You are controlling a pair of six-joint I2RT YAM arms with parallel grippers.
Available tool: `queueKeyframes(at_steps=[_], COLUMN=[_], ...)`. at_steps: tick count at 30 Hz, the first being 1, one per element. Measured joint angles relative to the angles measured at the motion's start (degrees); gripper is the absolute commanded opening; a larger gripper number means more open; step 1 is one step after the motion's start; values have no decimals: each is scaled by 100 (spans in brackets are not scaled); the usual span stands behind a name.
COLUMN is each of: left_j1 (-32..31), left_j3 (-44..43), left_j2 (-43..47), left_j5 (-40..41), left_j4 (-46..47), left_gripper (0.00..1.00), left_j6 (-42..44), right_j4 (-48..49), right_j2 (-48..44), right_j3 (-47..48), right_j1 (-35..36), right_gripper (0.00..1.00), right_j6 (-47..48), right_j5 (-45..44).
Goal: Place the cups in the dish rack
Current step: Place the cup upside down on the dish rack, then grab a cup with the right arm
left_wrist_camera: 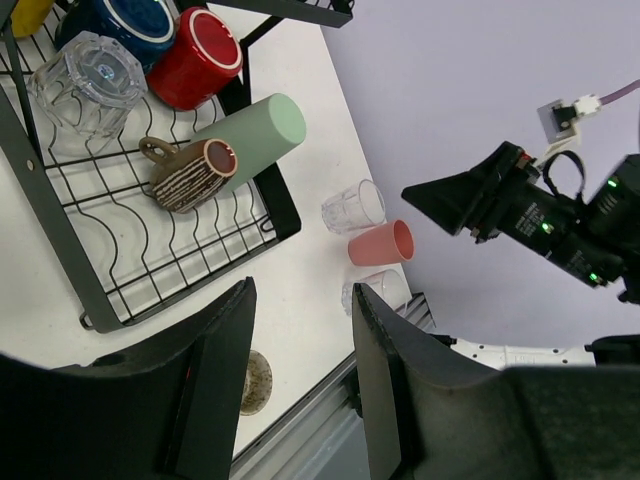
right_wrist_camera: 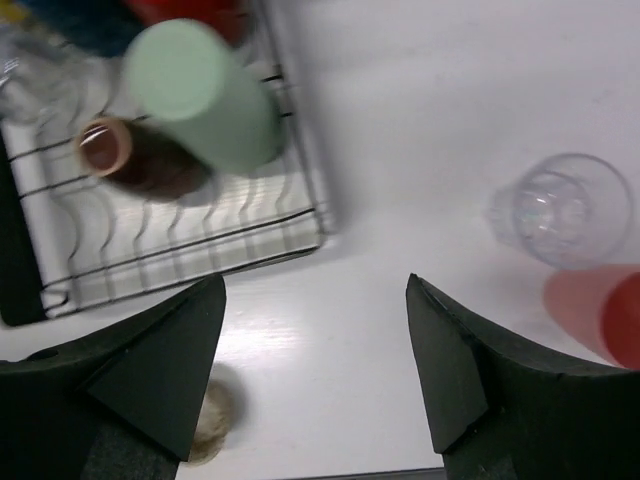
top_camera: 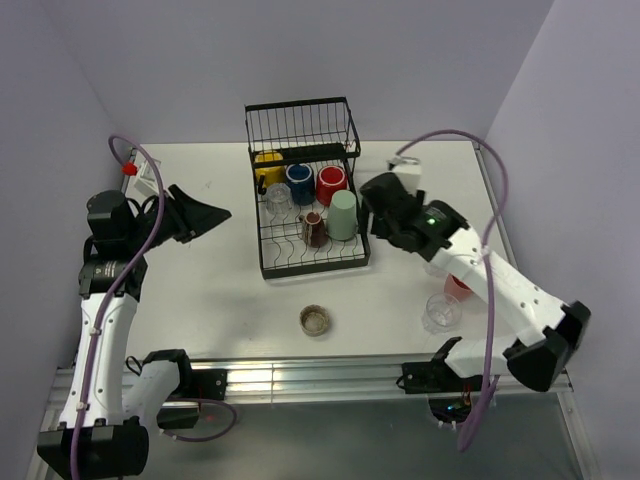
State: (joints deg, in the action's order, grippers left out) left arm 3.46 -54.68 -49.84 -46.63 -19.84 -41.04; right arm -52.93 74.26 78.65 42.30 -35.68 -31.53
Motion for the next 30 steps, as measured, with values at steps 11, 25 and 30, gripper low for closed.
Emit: queueKeyframes(at_steps=[11,25,30], left_j1=[0,0,0], left_j3=[138,337,358], left_j2=[225,227,221], left_j5=[-28,-63,-61], left_j4=[70,138,131], left_gripper=[50,49,49], left_j6=[-11,-13,-2], right_j4=[4,975,1268], right_j2=[-745,284,664], right_j3=[-1248,-1934,-1987], right_j1=[-2435,-3272,-3486], right_gripper=[67,63,62], right_j6=[94,232,258], right_j5=[599,1202,1220])
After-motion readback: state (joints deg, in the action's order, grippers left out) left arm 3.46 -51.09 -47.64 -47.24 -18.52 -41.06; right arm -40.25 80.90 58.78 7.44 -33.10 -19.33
